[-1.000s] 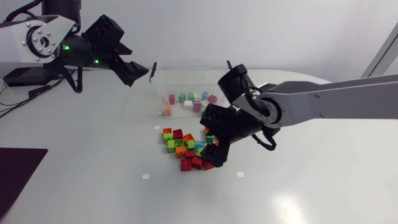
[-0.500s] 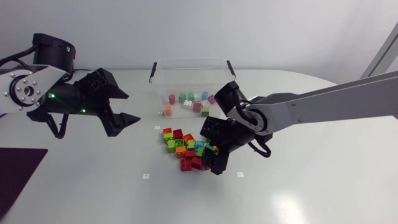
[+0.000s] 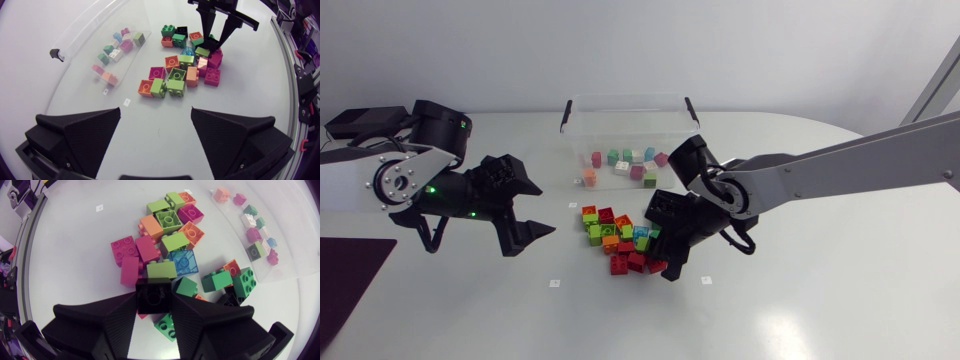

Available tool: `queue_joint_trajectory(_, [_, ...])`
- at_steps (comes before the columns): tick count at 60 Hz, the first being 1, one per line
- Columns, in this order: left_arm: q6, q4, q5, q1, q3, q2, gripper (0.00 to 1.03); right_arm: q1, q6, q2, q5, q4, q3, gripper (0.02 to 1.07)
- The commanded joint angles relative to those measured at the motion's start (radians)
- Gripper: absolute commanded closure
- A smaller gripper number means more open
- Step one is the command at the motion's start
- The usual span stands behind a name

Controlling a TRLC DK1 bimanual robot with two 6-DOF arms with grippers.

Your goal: Place the duplo bricks in the container

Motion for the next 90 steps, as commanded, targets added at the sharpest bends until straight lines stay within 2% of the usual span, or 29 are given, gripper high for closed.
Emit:
queue_joint_trajectory(1, [0.02, 0.01, 0.014, -0.02, -0.021, 0.028, 0.06, -0.006, -0.019, -0.002, -0.003, -0.007, -0.031, 0.72])
queue_joint_trajectory(25, [0.023, 0.073, 0.014, -0.145, -0.016, 0.161, 0.06, -0.089, -0.042, -0.206, -0.027, -0.126, -0.02, 0.72])
queue_joint_trajectory(33, [0.045, 0.108, 0.014, -0.15, 0.016, 0.256, 0.06, -0.118, -0.042, -0.271, -0.05, -0.162, 0.0, 0.72])
queue_joint_trajectory(45, [0.079, 0.108, 0.023, -0.147, 0.074, 0.396, 0.06, -0.161, -0.04, -0.323, -0.073, -0.199, 0.055, 0.72])
queue_joint_trajectory(72, [0.08, 0.108, 0.031, -0.148, 0.202, 0.52, 0.07, -0.209, -0.033, -0.271, -0.109, -0.274, 0.282, 0.72])
queue_joint_trajectory(80, [0.08, 0.108, 0.037, -0.151, 0.208, 0.526, 0.24, -0.213, -0.011, -0.218, -0.122, -0.272, 0.364, 0.72])
queue_joint_trajectory(87, [0.082, 0.108, 0.055, -0.148, 0.203, 0.529, 0.46, -0.213, 0.003, -0.168, -0.135, -0.268, 0.419, 0.72])
queue_joint_trajectory(90, [0.08, 0.108, 0.066, -0.145, 0.202, 0.528, 0.5, -0.213, 0.007, -0.149, -0.137, -0.266, 0.44, 0.72])
